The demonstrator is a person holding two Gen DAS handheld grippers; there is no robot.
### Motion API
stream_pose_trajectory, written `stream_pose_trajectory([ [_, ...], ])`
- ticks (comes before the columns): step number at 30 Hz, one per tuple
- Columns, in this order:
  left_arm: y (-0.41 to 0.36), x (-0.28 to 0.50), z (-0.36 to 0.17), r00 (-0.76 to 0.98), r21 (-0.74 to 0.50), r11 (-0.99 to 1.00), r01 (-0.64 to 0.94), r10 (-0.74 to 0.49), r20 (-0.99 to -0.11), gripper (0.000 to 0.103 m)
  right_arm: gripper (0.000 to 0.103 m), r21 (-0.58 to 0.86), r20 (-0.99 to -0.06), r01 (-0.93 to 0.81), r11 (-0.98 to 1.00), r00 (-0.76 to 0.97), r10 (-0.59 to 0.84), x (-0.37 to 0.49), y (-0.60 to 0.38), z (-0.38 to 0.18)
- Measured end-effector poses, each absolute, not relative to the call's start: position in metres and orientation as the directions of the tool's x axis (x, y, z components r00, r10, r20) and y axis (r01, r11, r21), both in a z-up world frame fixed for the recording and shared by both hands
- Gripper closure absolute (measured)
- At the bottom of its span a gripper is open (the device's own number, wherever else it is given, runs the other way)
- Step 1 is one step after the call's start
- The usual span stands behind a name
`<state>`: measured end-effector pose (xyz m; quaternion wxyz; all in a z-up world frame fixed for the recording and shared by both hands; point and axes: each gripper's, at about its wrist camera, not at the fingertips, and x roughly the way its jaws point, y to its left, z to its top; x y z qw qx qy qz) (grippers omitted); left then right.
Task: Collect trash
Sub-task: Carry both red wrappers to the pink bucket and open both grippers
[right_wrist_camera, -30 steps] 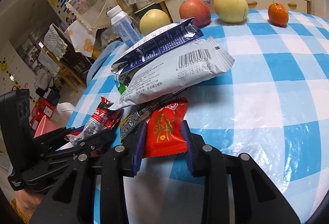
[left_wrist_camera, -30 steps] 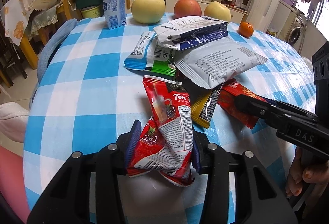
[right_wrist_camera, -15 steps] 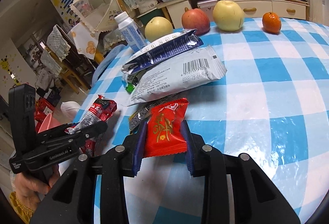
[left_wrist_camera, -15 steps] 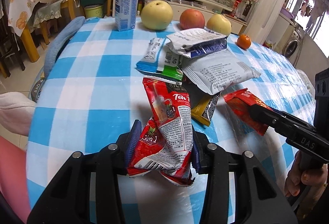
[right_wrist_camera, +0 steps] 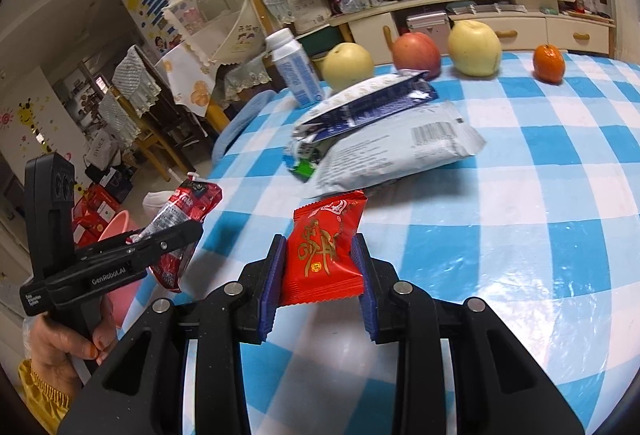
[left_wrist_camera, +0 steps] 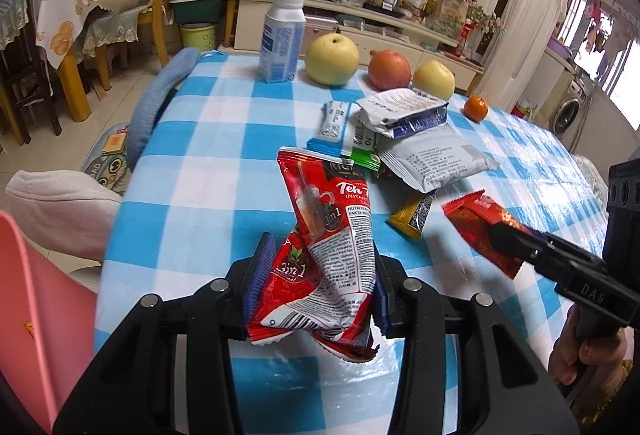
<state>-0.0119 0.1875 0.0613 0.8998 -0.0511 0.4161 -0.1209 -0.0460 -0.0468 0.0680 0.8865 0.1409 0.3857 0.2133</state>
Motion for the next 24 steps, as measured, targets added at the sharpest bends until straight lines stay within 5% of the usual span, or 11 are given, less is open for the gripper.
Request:
stream_pose_trajectory([
  [24, 0.291, -0.056, 0.101, 0.753, -0.274, 0.962, 0.004, -0.183, -0.632, 0.059, 0.068, 0.408, -0.583, -0.480, 0.777, 0.518, 0.626, -0.076, 0.081, 0.099],
])
